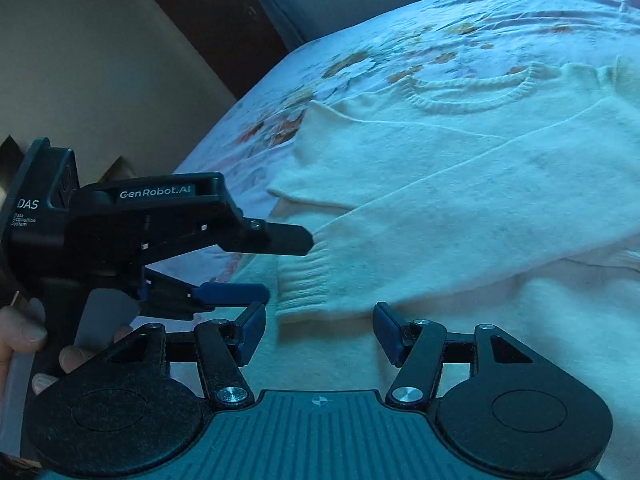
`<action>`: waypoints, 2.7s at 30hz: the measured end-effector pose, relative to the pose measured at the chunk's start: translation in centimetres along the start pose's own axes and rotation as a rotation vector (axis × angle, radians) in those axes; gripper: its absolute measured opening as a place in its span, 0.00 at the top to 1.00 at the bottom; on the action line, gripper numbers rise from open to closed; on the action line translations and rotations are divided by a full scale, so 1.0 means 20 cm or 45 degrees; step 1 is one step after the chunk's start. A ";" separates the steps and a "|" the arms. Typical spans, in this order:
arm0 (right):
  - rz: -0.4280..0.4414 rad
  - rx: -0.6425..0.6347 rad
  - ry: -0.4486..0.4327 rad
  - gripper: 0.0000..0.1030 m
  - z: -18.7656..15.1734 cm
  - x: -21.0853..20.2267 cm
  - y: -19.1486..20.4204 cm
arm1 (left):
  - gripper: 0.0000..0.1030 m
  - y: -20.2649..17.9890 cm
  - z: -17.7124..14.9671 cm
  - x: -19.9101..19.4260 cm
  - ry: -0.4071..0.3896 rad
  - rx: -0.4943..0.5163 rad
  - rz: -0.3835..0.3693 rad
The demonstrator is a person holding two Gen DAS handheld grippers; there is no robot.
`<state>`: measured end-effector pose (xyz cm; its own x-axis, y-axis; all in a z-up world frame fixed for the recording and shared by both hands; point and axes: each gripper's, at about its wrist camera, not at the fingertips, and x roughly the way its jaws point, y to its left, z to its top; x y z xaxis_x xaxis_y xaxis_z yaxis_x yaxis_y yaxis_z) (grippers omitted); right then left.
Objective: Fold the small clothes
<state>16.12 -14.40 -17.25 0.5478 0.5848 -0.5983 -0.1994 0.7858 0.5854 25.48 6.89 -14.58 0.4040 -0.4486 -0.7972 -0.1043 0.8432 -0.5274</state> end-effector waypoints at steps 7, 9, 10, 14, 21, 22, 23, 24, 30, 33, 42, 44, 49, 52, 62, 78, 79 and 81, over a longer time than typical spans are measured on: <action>-0.063 0.152 -0.108 0.42 -0.05 -0.19 -0.11 | 0.64 0.00 -0.03 0.07 -0.032 -0.025 -0.040; -0.076 0.184 -0.134 0.42 -0.04 -0.22 -0.13 | 0.98 -0.02 -0.04 0.07 -0.053 -0.012 -0.030; -0.081 0.194 -0.145 0.42 -0.05 -0.24 -0.13 | 0.95 -0.04 -0.04 0.07 -0.074 -0.002 -0.024; -0.089 0.216 -0.180 0.42 -0.04 -0.30 -0.15 | 0.97 -0.11 0.00 -0.07 -0.257 0.052 -0.068; -0.113 0.223 -0.174 0.42 -0.05 -0.28 -0.17 | 0.97 0.02 0.14 -0.11 -0.347 0.059 -0.001; -0.119 0.222 -0.166 0.42 -0.06 -0.27 -0.17 | 0.97 0.04 0.15 -0.05 -0.303 0.069 0.026; -0.126 0.224 -0.154 0.42 -0.06 -0.26 -0.17 | 0.97 0.07 0.14 0.01 -0.253 0.079 0.056; -0.134 0.224 -0.145 0.42 -0.07 -0.25 -0.18 | 0.95 0.10 0.13 0.05 -0.211 0.084 0.066; -0.243 0.115 -0.181 0.42 0.00 -0.27 -0.19 | 0.80 0.14 0.11 -0.07 -0.305 0.060 0.110; -0.337 0.104 -0.236 0.42 0.09 -0.28 -0.25 | 0.80 0.11 0.09 -0.17 -0.369 0.132 0.123; -0.611 0.099 -0.164 0.44 0.30 -0.14 -0.55 | 0.74 -0.02 0.07 0.09 -0.220 0.311 0.187; -0.636 0.082 -0.154 0.45 0.30 -0.16 -0.54 | 0.74 -0.03 0.07 0.06 -0.211 0.292 0.185; -0.611 0.014 -0.126 0.45 0.21 -0.18 -0.39 | 0.67 -0.02 -0.01 0.03 -0.201 0.361 0.213; -0.639 -0.038 -0.103 0.45 0.12 -0.19 -0.32 | 0.67 -0.05 -0.05 -0.02 -0.189 0.386 0.221; -0.606 -0.111 -0.028 0.45 -0.35 -0.35 -0.07 | 0.58 0.03 -0.49 -0.20 -0.135 0.508 0.265; -0.627 -0.098 -0.064 0.33 -0.72 -0.57 0.10 | 0.45 0.04 -0.84 -0.36 -0.169 0.584 0.308; -0.631 -0.101 -0.065 0.33 -0.73 -0.58 0.11 | 0.45 0.05 -0.85 -0.37 -0.171 0.587 0.306; -0.638 -0.103 -0.070 0.33 -0.77 -0.60 0.12 | 0.45 0.06 -0.87 -0.38 -0.175 0.598 0.304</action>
<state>-3.50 -16.44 -16.98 0.6335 0.1226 -0.7640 0.0376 0.9813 0.1886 6.37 6.13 -14.23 0.5372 -0.2121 -0.8164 0.1971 0.9726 -0.1230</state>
